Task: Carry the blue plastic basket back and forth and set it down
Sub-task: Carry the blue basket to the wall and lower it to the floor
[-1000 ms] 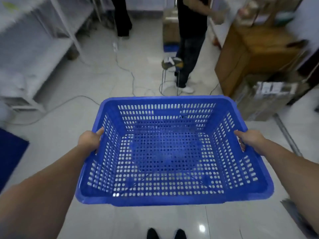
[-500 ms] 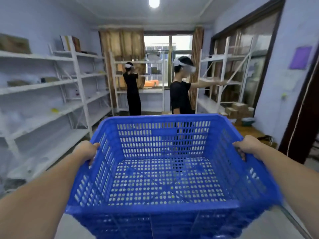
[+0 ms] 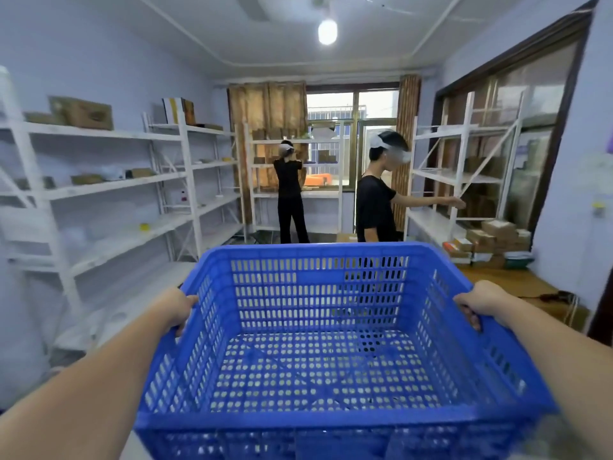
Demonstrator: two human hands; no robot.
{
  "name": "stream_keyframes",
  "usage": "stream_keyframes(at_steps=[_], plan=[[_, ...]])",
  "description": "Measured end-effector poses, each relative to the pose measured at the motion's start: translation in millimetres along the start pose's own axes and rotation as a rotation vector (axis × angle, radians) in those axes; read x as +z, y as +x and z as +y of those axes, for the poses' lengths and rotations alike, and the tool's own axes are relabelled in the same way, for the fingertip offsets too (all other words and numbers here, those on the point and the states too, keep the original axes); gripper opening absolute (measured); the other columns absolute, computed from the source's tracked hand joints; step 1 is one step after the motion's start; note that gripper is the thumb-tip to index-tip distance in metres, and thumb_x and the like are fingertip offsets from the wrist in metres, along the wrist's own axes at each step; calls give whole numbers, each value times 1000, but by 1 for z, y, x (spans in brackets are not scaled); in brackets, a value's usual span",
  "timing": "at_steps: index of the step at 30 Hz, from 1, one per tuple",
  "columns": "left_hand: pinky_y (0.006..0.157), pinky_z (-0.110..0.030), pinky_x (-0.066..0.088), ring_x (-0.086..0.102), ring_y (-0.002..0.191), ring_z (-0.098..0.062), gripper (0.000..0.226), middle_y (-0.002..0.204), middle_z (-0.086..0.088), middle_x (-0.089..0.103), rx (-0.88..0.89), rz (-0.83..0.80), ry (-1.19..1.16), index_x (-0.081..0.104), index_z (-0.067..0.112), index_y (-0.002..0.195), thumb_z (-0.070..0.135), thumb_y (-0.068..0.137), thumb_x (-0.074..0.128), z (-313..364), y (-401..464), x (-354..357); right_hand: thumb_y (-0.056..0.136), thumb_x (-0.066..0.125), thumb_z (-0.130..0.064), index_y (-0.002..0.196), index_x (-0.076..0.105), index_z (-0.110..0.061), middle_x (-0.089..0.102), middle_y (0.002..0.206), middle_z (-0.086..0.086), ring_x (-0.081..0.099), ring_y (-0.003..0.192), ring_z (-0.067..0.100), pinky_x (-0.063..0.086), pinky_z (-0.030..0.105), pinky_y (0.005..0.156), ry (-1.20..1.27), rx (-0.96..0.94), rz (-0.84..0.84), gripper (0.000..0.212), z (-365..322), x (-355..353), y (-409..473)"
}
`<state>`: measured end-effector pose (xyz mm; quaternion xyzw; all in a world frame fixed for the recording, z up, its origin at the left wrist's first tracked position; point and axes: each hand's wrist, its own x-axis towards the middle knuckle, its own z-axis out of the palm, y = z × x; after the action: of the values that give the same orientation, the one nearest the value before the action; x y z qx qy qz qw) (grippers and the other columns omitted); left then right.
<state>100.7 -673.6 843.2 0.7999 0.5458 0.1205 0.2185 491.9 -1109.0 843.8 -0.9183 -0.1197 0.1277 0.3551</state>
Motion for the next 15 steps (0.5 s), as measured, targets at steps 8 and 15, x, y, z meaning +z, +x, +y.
stream_keyframes(at_steps=[8, 15], plan=[[84, -29, 53, 70, 105, -25, 55, 114, -11, 72, -107, -24, 109, 48, 26, 146, 10, 93, 57, -55, 44, -25, 97, 56, -13, 50, 52, 0, 53, 45, 19, 53, 40, 30, 55, 37, 52, -24, -55, -122, 50, -66, 75, 21], [64, -36, 57, 72, 96, -34, 35, 104, -22, 73, -201, 77, 18, 62, 5, 132, 14, 99, 54, -111, 89, -48, 97, 60, -16, 56, 51, 0, 53, 41, 17, 51, 32, 29, 56, 41, 54, -48, -86, -145, 45, -142, 153, 55]])
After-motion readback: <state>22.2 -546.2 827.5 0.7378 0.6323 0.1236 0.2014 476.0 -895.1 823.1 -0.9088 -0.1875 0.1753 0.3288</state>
